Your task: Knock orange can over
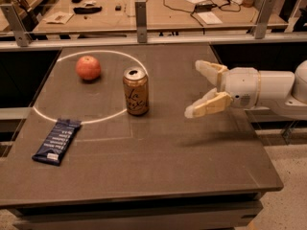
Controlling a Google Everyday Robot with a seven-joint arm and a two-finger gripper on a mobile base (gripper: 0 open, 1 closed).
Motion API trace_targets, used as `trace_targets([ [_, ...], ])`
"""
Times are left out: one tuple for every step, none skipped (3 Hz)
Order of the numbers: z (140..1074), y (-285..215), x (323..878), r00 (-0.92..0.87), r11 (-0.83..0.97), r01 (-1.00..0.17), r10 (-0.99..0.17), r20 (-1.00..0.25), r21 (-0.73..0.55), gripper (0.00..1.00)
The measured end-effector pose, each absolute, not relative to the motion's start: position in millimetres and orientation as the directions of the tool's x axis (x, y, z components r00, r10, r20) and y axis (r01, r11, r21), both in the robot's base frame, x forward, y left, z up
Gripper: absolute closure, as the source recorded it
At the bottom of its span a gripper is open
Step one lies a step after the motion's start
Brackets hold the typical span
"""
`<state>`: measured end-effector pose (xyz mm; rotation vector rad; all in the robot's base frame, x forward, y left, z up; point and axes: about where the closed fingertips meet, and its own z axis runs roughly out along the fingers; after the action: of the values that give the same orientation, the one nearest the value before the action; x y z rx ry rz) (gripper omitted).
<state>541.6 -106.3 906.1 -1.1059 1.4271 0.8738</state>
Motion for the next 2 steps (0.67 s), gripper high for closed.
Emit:
trace_targets([
  [900, -67, 543, 0.023, 0.216, -0.975, -0.164, -0.986, -0.059, 0.00],
  [894, -34, 551, 0.023, 0.186, -0.981, -0.171, -0.985, -0.055, 0.00],
])
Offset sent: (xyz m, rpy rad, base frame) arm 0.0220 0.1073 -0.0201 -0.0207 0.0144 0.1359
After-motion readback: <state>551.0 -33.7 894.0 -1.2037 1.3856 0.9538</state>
